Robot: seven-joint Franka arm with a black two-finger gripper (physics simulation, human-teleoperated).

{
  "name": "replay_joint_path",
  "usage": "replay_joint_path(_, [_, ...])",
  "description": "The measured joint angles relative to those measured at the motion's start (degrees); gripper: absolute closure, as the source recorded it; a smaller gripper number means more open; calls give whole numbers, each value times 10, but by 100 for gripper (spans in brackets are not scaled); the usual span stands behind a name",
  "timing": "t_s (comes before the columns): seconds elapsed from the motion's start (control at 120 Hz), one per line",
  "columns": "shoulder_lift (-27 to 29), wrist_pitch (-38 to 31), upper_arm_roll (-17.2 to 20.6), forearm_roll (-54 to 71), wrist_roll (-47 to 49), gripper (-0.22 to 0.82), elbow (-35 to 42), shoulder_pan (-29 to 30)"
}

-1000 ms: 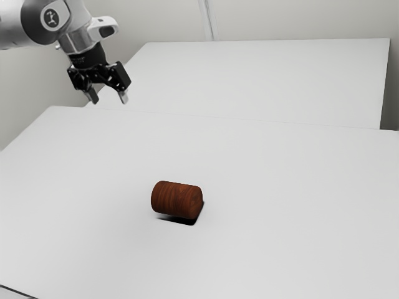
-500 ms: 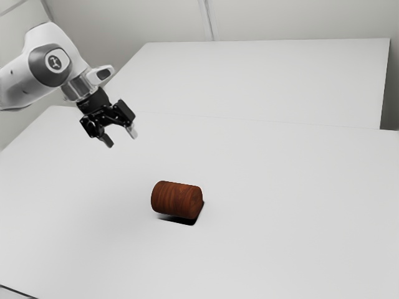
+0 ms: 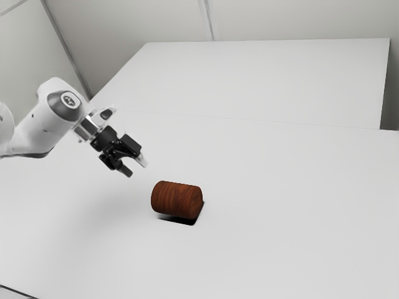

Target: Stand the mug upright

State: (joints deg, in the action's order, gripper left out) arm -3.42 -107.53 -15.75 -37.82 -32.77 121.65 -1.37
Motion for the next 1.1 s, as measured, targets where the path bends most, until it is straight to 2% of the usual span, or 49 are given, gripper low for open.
replay_joint_path(0.233, [-60,7,-2,-77,-100,0,-7,0])
replay_joint_path(0.608, [-71,47,-2,-145,-192,0,21,2])
replay_joint_path(0.875, [-107,100,-2,-193,-230,0,20,3])
replay_joint_path(0.958, [-111,121,-2,-202,-239,5,20,5])
replay_joint_path(1.1, [-112,148,-1,-213,-251,19,20,6])
